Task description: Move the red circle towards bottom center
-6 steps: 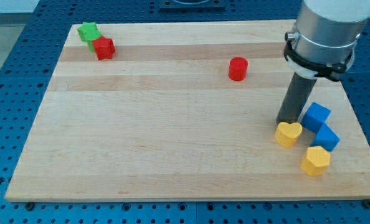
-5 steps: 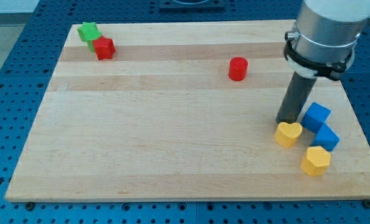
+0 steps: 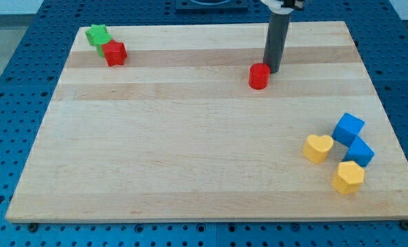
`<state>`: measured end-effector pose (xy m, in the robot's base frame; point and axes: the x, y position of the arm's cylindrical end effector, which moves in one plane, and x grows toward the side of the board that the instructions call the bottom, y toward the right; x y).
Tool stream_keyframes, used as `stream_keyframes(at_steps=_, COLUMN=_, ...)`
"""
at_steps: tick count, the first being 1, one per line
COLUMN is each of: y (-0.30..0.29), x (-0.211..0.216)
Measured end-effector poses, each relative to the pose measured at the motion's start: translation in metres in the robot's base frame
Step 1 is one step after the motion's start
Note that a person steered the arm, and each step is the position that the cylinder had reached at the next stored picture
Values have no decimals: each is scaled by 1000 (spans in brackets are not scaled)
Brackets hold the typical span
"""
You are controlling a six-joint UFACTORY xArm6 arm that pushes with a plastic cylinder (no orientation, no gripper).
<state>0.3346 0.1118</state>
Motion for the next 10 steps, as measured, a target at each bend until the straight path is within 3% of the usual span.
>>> stream_keyframes(at_steps=2, y=-71, x=8)
stream_keyframes(at_steps=3, y=-78, x=10)
stream_keyframes(at_steps=7, y=-57, x=57)
stream_keyframes(at_steps=10, y=-60, x=124)
